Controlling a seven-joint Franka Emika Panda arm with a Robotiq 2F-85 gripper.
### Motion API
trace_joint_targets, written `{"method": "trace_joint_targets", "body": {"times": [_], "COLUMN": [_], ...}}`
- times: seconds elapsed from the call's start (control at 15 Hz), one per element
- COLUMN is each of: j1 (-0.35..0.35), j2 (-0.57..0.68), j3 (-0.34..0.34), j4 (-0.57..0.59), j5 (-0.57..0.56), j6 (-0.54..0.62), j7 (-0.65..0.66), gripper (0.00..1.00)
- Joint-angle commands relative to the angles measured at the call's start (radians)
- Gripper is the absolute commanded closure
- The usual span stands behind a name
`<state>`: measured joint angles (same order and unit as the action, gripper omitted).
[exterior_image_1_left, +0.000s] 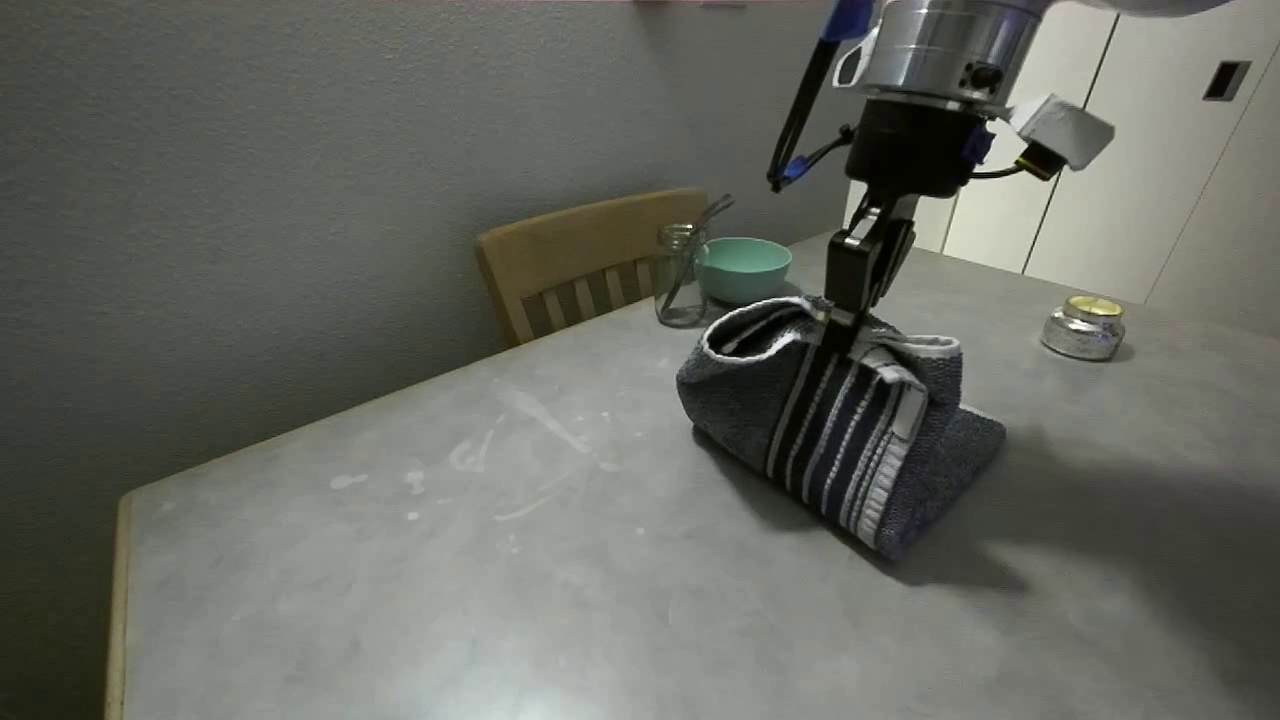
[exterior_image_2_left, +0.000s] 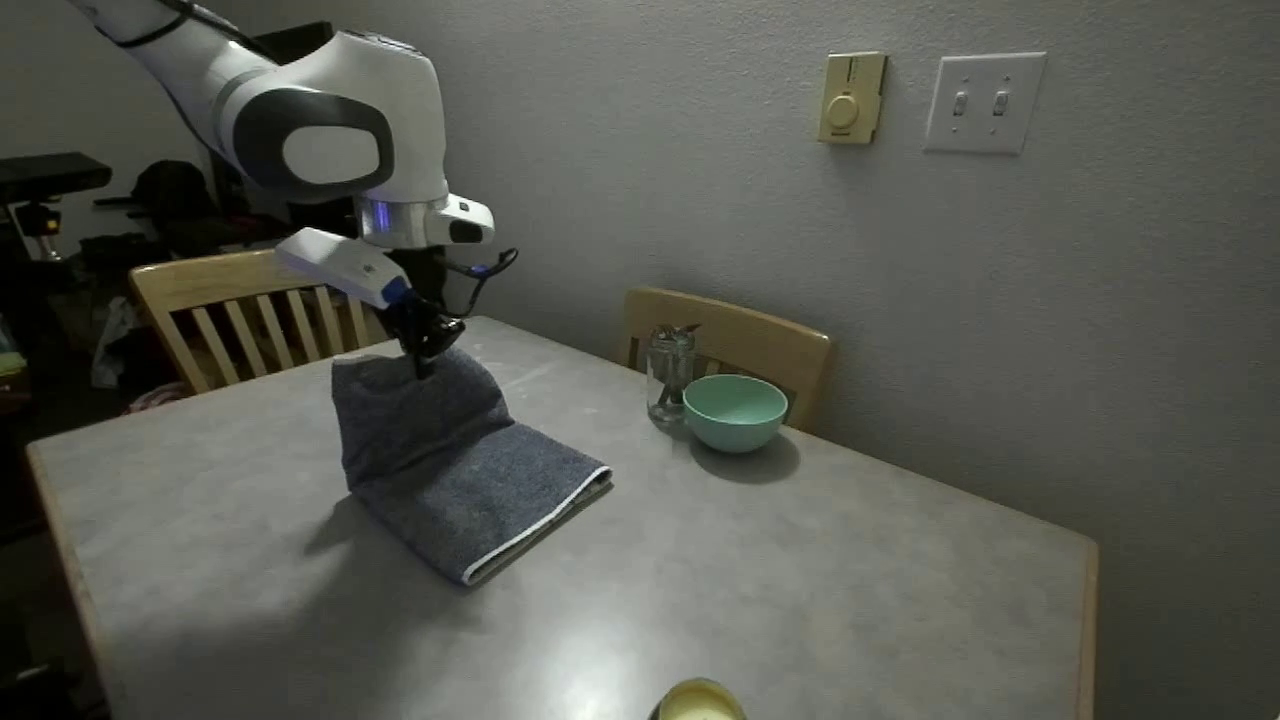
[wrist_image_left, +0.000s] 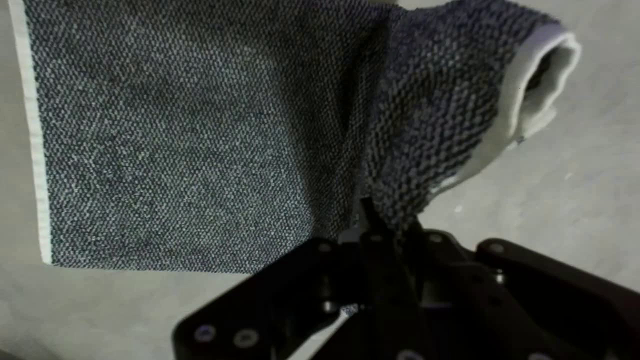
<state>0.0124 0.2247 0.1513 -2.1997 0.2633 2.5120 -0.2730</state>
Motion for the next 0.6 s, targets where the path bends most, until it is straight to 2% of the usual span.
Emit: {"method": "trace_joint_targets", "body": {"times": [0.0,0.47,0.53], "j1": [-0.029,-0.035,-0.022], "j2": [-0.050,-0.073,-0.038], "j3": [-0.014,-0.036,-0.043], "j4": [-0.032,-0.026,-0.004], "j5": [0.023,0.014,0.000], "j6": [-0.022,-0.054,-0.026], "j7": [-0.055,-0.096,-0.048], "gripper": [0.98,0.98,0.92]}}
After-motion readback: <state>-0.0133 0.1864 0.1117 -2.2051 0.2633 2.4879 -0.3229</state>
